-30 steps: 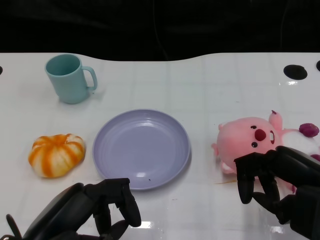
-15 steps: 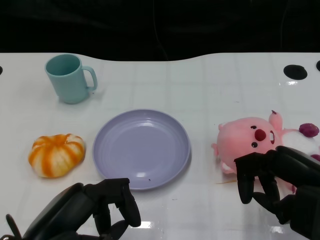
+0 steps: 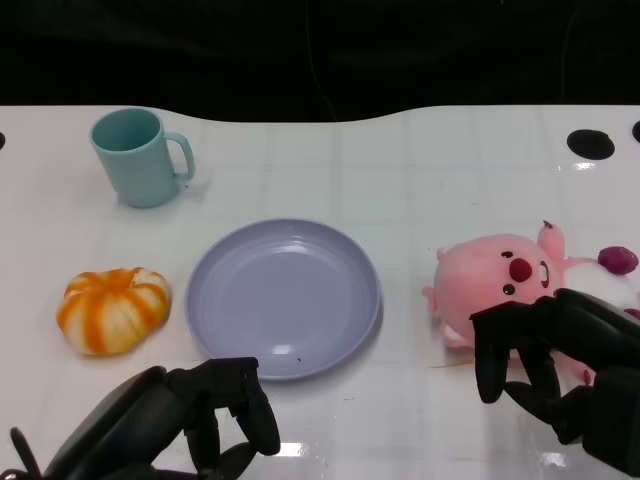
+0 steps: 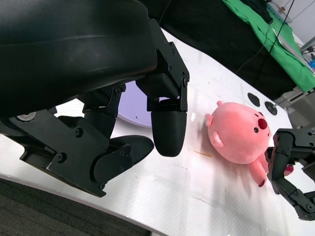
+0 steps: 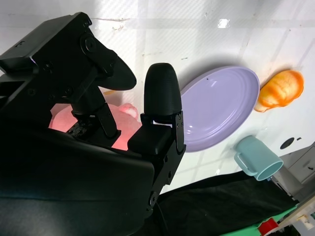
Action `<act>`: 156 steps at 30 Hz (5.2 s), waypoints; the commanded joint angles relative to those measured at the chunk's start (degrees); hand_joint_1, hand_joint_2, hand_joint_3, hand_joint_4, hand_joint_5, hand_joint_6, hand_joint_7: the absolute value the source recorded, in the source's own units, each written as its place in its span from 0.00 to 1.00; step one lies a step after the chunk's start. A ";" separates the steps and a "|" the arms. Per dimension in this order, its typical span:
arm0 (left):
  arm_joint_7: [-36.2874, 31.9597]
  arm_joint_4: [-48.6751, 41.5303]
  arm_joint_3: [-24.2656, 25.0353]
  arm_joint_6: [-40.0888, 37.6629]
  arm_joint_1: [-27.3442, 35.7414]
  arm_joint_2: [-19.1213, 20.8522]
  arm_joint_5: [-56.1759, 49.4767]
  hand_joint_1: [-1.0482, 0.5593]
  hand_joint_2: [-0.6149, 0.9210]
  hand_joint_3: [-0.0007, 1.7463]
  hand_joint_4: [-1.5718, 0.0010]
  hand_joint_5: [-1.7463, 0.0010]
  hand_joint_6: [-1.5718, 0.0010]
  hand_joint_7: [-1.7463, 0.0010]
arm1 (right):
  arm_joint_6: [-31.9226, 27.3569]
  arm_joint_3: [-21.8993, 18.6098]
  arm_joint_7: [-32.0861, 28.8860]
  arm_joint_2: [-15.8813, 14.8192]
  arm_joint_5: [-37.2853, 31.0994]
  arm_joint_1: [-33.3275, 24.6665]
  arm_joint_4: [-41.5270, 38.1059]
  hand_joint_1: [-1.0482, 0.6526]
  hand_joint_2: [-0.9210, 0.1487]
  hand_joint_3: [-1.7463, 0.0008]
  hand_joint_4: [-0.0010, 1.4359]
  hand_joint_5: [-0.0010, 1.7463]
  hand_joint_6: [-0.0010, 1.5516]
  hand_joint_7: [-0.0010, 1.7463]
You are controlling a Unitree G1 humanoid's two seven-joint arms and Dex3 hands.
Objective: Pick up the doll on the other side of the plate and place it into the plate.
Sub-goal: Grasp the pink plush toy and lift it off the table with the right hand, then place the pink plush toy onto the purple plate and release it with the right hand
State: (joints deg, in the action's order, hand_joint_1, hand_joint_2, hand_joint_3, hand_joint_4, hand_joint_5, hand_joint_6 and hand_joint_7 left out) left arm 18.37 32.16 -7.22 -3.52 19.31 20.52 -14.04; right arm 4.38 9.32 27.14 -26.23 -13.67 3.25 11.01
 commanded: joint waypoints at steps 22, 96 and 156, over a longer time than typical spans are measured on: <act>0.13 -1.23 0.03 0.88 -0.40 0.67 -0.26 0.53 0.81 0.57 0.58 0.02 0.59 0.22 | 9.78 -3.54 -4.08 -3.60 -5.20 5.63 -3.10 0.29 0.00 0.95 0.10 0.10 0.16 0.00; 0.47 5.15 -1.61 -4.59 1.34 0.45 -2.62 0.53 0.80 0.56 0.58 0.02 0.58 0.22 | 1.39 15.24 -26.34 8.33 -24.35 33.57 -49.67 0.47 0.14 0.68 0.59 1.00 0.52 0.75; -0.99 2.15 -5.77 -4.16 -0.55 -3.03 -7.43 0.53 0.77 0.61 0.56 0.06 0.57 0.24 | 12.44 18.99 -39.09 29.72 -24.12 48.06 -55.86 0.47 0.59 0.25 0.69 1.00 0.46 1.00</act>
State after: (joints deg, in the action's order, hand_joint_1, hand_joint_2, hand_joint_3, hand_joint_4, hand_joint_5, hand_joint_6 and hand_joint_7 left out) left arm 17.58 33.62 -13.09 -7.14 19.10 17.25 -21.14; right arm 16.54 28.20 -11.79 3.38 -37.73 48.65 -44.29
